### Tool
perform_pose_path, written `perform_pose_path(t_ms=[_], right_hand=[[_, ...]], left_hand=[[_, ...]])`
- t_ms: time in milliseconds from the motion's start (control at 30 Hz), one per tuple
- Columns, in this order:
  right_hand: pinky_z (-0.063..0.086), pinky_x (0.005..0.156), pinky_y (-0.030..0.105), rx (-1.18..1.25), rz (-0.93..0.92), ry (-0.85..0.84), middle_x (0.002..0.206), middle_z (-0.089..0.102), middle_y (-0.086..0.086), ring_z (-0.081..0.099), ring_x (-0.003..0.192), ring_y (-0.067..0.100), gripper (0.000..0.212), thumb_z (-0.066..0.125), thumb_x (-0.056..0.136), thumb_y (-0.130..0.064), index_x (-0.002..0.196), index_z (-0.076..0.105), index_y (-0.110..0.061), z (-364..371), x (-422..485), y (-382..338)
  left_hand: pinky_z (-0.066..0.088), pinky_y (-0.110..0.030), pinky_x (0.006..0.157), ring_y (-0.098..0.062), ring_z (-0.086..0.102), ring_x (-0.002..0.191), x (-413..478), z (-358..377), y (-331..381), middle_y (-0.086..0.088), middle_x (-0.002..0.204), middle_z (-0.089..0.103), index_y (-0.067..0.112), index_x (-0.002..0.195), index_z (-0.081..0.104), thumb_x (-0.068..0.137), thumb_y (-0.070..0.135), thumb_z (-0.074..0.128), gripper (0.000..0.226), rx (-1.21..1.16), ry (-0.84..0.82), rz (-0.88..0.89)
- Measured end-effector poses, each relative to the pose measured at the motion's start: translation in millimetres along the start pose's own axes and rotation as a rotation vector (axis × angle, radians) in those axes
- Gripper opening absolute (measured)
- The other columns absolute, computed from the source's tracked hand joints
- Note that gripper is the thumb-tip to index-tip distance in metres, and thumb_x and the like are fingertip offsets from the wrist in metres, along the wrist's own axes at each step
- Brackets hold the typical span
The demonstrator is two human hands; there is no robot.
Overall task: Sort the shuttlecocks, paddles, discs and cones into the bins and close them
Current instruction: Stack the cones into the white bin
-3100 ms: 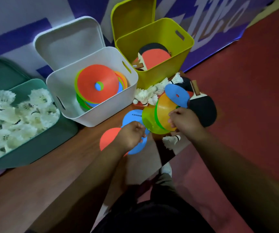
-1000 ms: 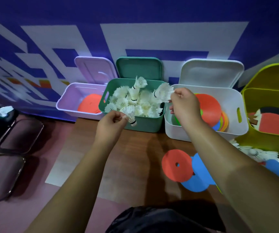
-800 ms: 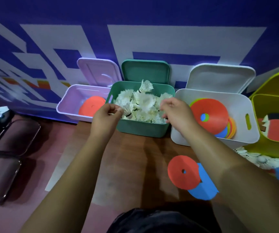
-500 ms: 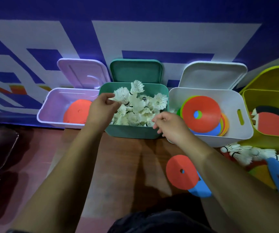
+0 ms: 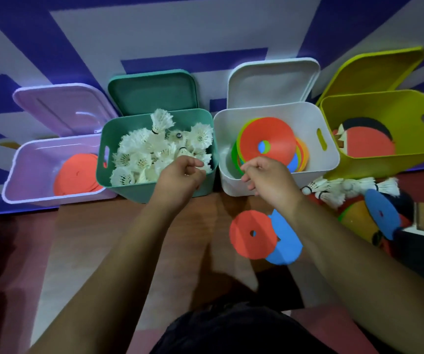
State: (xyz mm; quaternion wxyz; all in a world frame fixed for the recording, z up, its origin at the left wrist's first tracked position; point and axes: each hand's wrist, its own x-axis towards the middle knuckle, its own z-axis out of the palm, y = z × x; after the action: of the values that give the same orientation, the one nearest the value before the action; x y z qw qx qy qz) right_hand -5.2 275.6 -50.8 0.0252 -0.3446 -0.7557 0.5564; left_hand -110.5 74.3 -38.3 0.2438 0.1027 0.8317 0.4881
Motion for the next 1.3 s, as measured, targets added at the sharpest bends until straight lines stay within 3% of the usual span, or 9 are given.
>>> perform_pose_path(t_ms=[167,333,500,600,833,933,1000,1167,1300], right_hand=[[0.051,0.059,0.028,-0.033,0.103,0.058,0.077,0.076,-0.006,0.064,0.060,0.013,0.018,0.056,0.098,-0.018,0.091,0.072,-0.021,-47.9,-17.0,44.8],[0.051,0.056,0.030,-0.066,0.311,0.033,0.084,0.077,-0.003,0.067,0.063,0.014,0.019,0.054,0.097,-0.020,0.089,0.071,-0.017,-80.0,-38.4,106.4],[0.052,0.057,0.028,-0.031,0.524,-0.056,0.087,0.075,0.000,0.067,0.066,0.018,0.014,0.052,0.101,-0.020,0.100,0.066,-0.018,-84.0,-66.7,162.9],[0.051,0.055,0.029,0.005,0.604,-0.121,0.086,0.076,0.007,0.065,0.059,0.020,0.015,0.053,0.100,-0.018,0.097,0.066,-0.012,-75.2,-81.1,192.2],[0.042,0.080,0.025,0.003,0.483,0.026,0.105,0.068,0.001,0.060,0.099,0.018,0.021,0.064,0.094,-0.006,0.113,0.073,-0.006,-64.6,-86.0,224.3],[0.059,0.069,0.045,0.252,0.661,0.098,0.091,0.073,0.011,0.067,0.075,0.029,0.009,0.066,0.085,-0.014,0.092,0.070,-0.009,-56.2,-80.0,232.0],[0.048,0.051,0.034,0.405,0.772,0.160,0.078,0.060,0.008,0.053,0.057,0.022,0.008,0.065,0.088,-0.011,0.083,0.060,-0.014,-53.8,-76.0,225.4],[0.056,0.072,0.037,0.573,0.885,0.109,0.093,0.064,0.000,0.059,0.078,0.017,0.015,0.061,0.100,-0.013,0.114,0.063,-0.018,-51.4,-65.5,217.9],[0.050,0.063,0.035,0.614,0.926,0.038,0.096,0.069,-0.005,0.064,0.081,0.012,0.023,0.054,0.104,-0.011,0.120,0.064,-0.024,-46.4,-63.9,207.9]], left_hand=[[0.046,-0.016,0.053,-0.008,0.063,0.058,-17.0,76.5,2.2,-0.001,0.077,0.068,0.013,0.106,0.070,0.092,0.014,0.072,0.014,0.052,-0.248,-0.002],[0.050,-0.028,0.065,-0.019,0.073,0.074,-16.6,134.6,-39.7,-0.003,0.082,0.076,0.019,0.098,0.074,0.081,0.026,0.076,0.018,0.263,-0.326,-0.101],[0.054,-0.031,0.083,-0.023,0.073,0.103,-13.4,169.7,-84.1,-0.008,0.104,0.078,0.021,0.114,0.078,0.049,0.057,0.071,0.075,0.543,-0.310,-0.146],[0.049,-0.047,0.106,-0.039,0.058,0.127,-21.9,189.5,-95.1,-0.019,0.131,0.062,0.010,0.135,0.057,0.044,0.063,0.083,0.108,0.618,-0.186,-0.231],[0.049,-0.050,0.100,-0.045,0.059,0.121,-37.4,215.1,-107.4,-0.023,0.145,0.036,-0.001,0.140,0.036,0.075,0.041,0.090,0.094,0.762,-0.141,-0.300],[0.049,-0.048,0.103,-0.040,0.055,0.128,-36.2,210.9,-110.8,-0.024,0.150,0.034,-0.003,0.147,0.031,0.071,0.046,0.093,0.109,0.732,-0.125,-0.389],[0.047,-0.046,0.105,-0.037,0.047,0.136,-35.5,206.8,-111.5,-0.023,0.150,0.038,-0.001,0.150,0.031,0.071,0.049,0.092,0.111,0.725,-0.112,-0.440],[0.055,-0.049,0.088,-0.042,0.064,0.115,-43.9,198.0,-112.6,-0.022,0.127,0.062,-0.001,0.130,0.043,0.090,0.023,0.076,0.057,0.560,-0.012,-0.450],[0.058,-0.045,0.086,-0.036,0.068,0.103,-61.3,178.3,-114.3,-0.011,0.111,0.069,0.007,0.126,0.059,0.096,0.026,0.070,0.037,0.461,0.001,-0.436]])
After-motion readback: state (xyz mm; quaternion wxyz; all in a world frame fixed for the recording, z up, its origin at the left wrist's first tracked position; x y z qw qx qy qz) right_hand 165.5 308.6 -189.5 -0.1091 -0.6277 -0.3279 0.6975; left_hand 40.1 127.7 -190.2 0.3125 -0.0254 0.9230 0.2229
